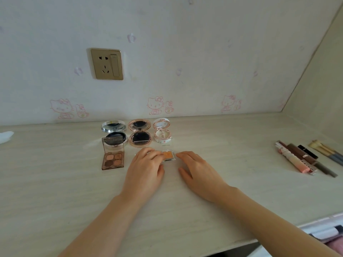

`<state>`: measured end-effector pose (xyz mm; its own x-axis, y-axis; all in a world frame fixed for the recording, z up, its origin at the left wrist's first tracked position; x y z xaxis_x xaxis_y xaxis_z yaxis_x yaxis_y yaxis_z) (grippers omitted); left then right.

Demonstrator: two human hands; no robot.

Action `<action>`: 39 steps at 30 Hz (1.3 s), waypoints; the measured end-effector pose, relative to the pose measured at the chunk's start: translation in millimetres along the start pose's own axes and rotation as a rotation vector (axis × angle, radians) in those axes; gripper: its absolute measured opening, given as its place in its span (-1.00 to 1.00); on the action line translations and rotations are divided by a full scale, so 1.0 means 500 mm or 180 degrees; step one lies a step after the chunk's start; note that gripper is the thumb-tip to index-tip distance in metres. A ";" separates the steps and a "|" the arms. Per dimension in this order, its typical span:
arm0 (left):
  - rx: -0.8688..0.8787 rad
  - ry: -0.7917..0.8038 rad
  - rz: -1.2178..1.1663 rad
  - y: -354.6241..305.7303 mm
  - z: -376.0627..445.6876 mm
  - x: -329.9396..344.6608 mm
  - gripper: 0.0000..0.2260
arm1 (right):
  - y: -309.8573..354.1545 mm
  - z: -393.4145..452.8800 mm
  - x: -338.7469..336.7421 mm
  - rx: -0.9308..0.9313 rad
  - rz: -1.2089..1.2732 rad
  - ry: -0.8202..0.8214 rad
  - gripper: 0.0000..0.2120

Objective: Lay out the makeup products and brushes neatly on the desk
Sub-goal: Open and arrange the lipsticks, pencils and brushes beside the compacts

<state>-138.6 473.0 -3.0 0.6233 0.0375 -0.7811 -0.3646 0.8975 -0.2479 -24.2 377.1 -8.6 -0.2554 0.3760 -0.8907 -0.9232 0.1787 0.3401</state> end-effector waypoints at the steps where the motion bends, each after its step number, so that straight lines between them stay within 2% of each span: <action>1: 0.0050 -0.0021 -0.0011 -0.004 -0.001 -0.001 -0.72 | -0.005 -0.006 -0.006 0.0023 -0.0039 0.0011 -0.60; 5: 0.0281 0.0002 -0.0069 -0.045 -0.003 -0.003 -0.73 | -0.040 -0.042 -0.039 0.0118 -0.0270 0.0056 -0.60; 13: 0.0745 0.0537 -0.0215 -0.168 0.006 0.054 -0.75 | -0.137 -0.149 -0.140 0.0453 -0.0622 -0.0020 -0.60; 19: 0.0747 0.0735 -0.0725 -0.299 0.051 0.113 -0.70 | -0.233 -0.231 -0.208 0.0759 -0.0750 -0.0224 -0.64; 28: 0.0843 0.1069 -0.1028 -0.470 0.113 0.242 -0.72 | -0.375 -0.322 -0.302 0.1273 -0.0903 -0.0430 -0.69; 32: 0.0671 0.1069 -0.1193 -0.530 0.167 0.285 -0.69 | -0.440 -0.333 -0.338 0.1393 -0.0951 -0.0521 -0.76; 39: 0.0387 0.1194 -0.1289 -0.596 0.283 0.362 -0.74 | -0.552 -0.326 -0.381 0.1654 -0.1008 -0.0504 -0.69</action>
<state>181.0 274.4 10.7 0.4003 -0.4593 -0.7930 -0.0514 0.8527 -0.5198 232.6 108.0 18.1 0.0899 0.3556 -0.9303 -0.6768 0.7071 0.2049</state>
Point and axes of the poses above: each hand's wrist, its own z-axis towards the middle knuckle, its own x-axis out of the palm, y = z × x, the point moved 6 cm from there along z, towards the middle knuckle
